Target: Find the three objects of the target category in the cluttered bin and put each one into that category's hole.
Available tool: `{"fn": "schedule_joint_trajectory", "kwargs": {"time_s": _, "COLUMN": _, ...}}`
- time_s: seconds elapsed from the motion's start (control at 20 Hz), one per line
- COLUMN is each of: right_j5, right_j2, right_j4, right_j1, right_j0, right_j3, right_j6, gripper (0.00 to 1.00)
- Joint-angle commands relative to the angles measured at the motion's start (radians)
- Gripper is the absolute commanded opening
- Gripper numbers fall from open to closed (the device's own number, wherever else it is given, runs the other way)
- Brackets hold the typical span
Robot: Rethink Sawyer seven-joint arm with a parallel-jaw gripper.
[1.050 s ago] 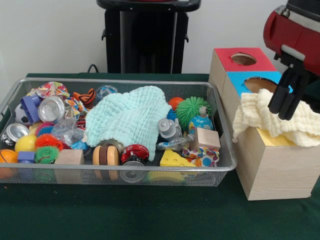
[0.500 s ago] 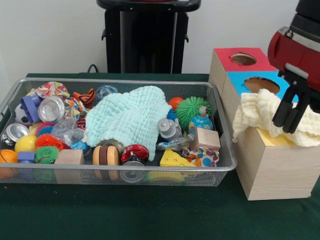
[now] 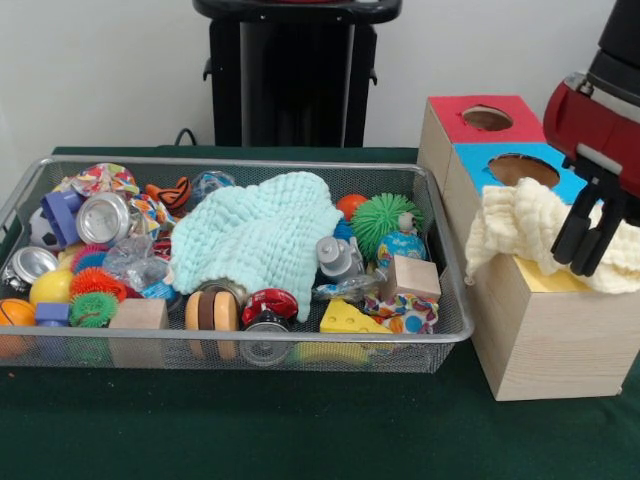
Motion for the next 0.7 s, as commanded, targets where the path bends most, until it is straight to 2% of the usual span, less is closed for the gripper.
{"fn": "schedule_joint_trajectory", "kwargs": {"time_s": 0.05, "right_j5": -0.057, "right_j2": 0.135, "right_j4": -0.004, "right_j1": 0.027, "right_j0": -0.009, "right_j3": 0.19, "right_j6": 0.059, "gripper": 0.0}}
{"fn": "schedule_joint_trajectory", "kwargs": {"time_s": 0.35, "right_j5": -0.084, "right_j2": 0.151, "right_j4": -0.001, "right_j1": 0.01, "right_j0": 0.003, "right_j3": 0.237, "right_j6": 0.066, "gripper": 0.0}}
{"fn": "schedule_joint_trajectory", "kwargs": {"time_s": 0.7, "right_j5": -0.095, "right_j2": 0.18, "right_j4": -0.005, "right_j1": -0.062, "right_j0": 0.008, "right_j3": 0.344, "right_j6": 0.019, "gripper": 0.0}}
